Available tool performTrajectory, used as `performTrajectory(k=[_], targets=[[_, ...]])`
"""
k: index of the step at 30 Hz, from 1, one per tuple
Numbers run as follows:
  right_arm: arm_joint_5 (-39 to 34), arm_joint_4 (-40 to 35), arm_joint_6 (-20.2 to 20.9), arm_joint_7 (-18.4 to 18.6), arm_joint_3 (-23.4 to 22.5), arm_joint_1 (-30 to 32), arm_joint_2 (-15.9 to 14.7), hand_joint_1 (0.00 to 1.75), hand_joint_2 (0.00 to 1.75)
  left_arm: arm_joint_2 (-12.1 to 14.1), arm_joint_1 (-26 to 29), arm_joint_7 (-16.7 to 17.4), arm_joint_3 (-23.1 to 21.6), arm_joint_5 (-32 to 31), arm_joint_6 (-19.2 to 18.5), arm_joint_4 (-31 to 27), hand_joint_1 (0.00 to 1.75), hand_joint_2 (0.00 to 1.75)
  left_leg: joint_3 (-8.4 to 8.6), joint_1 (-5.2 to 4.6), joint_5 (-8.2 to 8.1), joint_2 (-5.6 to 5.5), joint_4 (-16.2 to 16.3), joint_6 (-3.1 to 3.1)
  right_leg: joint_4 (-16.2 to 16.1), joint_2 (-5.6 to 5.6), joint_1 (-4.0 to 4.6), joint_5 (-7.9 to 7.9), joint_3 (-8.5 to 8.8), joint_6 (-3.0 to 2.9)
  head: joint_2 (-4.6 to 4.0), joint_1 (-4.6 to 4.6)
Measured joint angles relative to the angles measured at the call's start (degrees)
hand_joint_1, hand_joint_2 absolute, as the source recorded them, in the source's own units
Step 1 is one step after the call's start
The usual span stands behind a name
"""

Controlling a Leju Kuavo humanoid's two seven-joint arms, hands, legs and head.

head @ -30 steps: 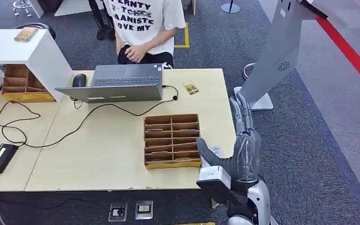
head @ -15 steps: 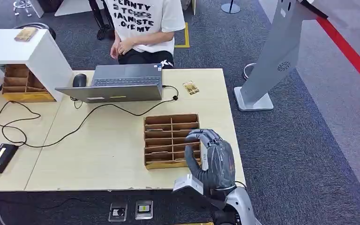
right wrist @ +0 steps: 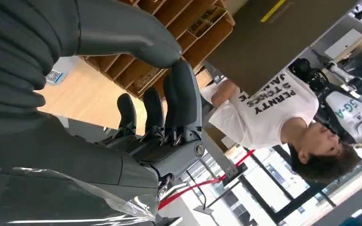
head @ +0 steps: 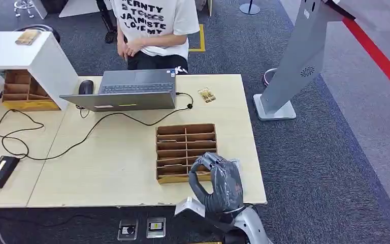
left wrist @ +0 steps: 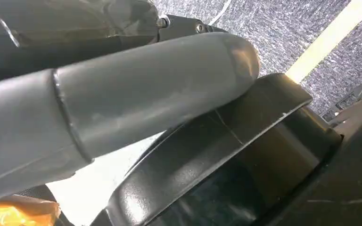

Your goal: Pass the card to the sensor for recognition and then transmit it.

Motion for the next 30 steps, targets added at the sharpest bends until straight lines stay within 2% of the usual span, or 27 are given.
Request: performTrajectory(k=[21, 22, 25, 28, 29, 30], targets=[[0.0, 3.1, 0.2, 0.0, 1.4, 0.0, 0.1, 1.08, 1.75, 0.0, 0.0, 0.0, 0.0, 0.0, 0.0, 0.0, 0.00, 0.00, 0.01, 0.00, 0.00, 0.00, 0.0, 0.00, 0.0, 0.01, 0.00, 0.00, 0.00, 0.00, 0.00, 0.00], [0.0, 3.1, 0.2, 0.0, 1.4, 0.0, 0.2, 0.89, 1.75, 0.0, 0.0, 0.0, 0.0, 0.0, 0.0, 0.0, 0.00, 0.00, 0.01, 0.00, 0.00, 0.00, 0.0, 0.00, 0.0, 0.01, 0.00, 0.00, 0.00, 0.00, 0.00, 0.00], [0.1, 3.3, 0.2, 0.0, 1.4, 0.0, 0.3, 0.87, 1.75, 0.0, 0.0, 0.0, 0.0, 0.0, 0.0, 0.0, 0.00, 0.00, 0.01, 0.00, 0.00, 0.00, 0.0, 0.00, 0.0, 0.00, 0.00, 0.00, 0.00, 0.00, 0.00, 0.00], [2.5, 3.9, 2.8, 1.9, 1.7, 0.1, 0.4, 0.87, 1.75, 0.0, 0.0, 0.0, 0.0, -0.4, -0.4, 0.0, 0.00, 0.00, 0.01, 0.00, 0.00, 0.00, 0.0, 0.00, 0.0, 0.00, 0.00, 0.00, 0.00, 0.00, 0.00, 0.00], [3.1, 4.4, 2.8, 2.3, 2.1, 0.3, 0.5, 0.63, 1.75, 0.0, -0.1, 0.0, 0.0, -0.6, -0.6, 0.1, 0.00, 0.00, 0.00, 0.00, 0.00, 0.00, 0.0, 0.00, 0.0, 0.00, 0.00, 0.00, 0.00, 0.00, 0.00, 0.00], [3.3, 4.7, 2.8, 2.4, 2.3, 0.4, 0.5, 0.66, 1.75, 0.0, -0.1, 0.0, 0.0, -0.6, -0.6, 0.1, 0.00, 0.00, 0.00, 0.00, 0.00, 0.00, 0.0, 0.00, 0.0, 0.00, 0.00, 0.00, 0.00, 0.00, 0.00, 0.00]])
